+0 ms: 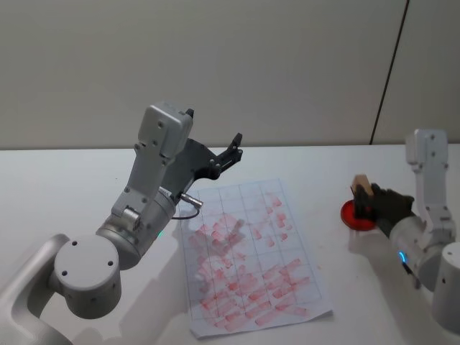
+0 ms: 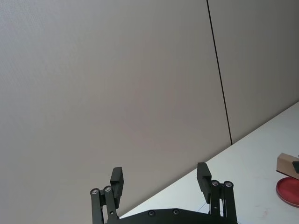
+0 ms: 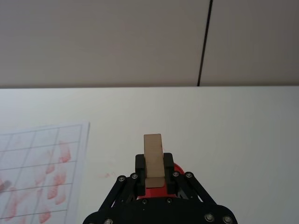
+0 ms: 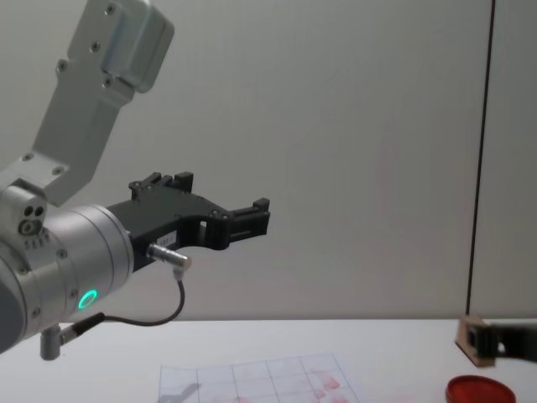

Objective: Use the one hand to pick up the stamp and affix it onto the A4 paper.

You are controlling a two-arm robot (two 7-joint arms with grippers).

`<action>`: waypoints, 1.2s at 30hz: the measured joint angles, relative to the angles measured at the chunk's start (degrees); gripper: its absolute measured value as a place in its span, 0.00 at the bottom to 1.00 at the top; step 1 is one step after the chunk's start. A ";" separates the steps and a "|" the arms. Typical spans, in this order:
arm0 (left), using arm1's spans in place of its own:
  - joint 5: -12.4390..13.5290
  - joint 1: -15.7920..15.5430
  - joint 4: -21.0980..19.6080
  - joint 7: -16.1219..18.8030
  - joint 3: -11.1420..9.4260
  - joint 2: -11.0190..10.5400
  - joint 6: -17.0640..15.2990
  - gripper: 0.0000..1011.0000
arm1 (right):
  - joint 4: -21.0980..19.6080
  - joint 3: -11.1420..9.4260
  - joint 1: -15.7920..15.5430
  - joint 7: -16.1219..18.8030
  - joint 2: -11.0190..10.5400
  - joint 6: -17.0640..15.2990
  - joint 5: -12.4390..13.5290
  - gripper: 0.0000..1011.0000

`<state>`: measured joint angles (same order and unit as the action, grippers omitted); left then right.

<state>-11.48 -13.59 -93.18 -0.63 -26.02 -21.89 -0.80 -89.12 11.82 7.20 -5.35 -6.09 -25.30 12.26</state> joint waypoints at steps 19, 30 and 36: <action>0.00 0.00 0.00 0.00 0.00 0.00 0.00 0.99 | -5.53 4.79 -1.68 6.05 2.56 -2.77 -4.72 0.21; 0.00 0.00 0.00 0.00 0.00 0.00 0.00 0.99 | -5.77 7.20 -3.34 7.72 3.49 -5.50 -6.50 0.21; 0.00 0.00 0.00 0.00 0.00 0.00 0.00 0.99 | -5.67 7.71 -4.07 7.73 3.62 -6.54 -7.25 0.21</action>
<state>-11.48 -13.59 -93.18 -0.63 -26.02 -21.90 -0.80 -94.79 19.53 3.13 2.37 -2.47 -31.84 5.01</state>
